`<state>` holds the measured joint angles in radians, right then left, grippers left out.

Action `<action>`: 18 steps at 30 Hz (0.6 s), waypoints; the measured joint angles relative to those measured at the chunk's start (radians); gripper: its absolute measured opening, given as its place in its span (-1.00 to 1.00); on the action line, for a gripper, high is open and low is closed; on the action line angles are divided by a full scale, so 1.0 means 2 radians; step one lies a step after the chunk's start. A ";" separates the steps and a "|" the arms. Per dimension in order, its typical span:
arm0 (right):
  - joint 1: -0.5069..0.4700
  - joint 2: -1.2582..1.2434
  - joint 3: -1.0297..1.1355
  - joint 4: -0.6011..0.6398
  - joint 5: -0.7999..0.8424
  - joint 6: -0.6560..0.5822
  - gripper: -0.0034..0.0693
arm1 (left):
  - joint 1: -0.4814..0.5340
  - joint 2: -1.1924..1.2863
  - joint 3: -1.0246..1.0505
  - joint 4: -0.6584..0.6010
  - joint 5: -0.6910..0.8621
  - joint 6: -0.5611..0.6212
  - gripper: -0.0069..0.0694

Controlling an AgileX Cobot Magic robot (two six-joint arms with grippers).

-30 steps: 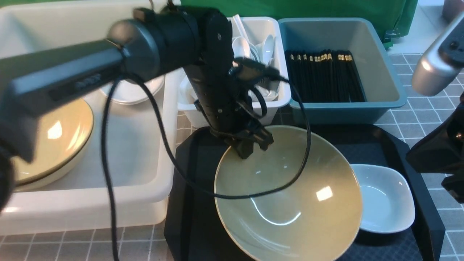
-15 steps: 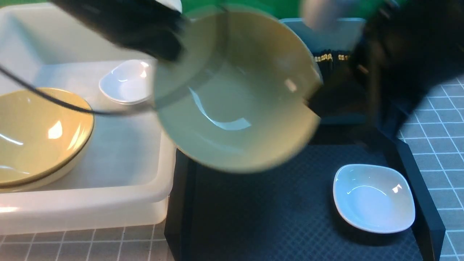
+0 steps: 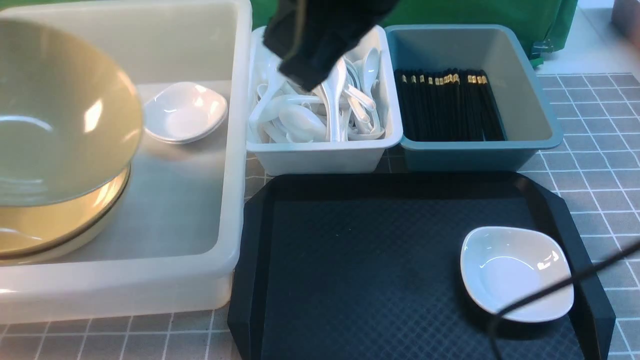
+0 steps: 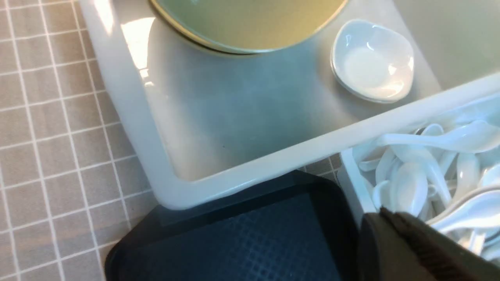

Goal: On grey table put chopsticks spoon bowls plates into blue grey white boxes.
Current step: 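Place the tan bowl onto the bowl stack in the left bin with the left gripper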

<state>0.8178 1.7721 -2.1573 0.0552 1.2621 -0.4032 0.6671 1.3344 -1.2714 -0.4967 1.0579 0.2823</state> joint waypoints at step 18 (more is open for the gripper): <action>0.000 0.010 -0.006 0.001 0.002 -0.019 -0.81 | -0.001 0.122 0.029 -0.005 -0.072 0.035 -0.33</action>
<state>0.8178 1.7912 -2.1688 0.0564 1.2652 -0.4404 0.6658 1.5777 -1.2129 -0.5063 0.9143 0.3523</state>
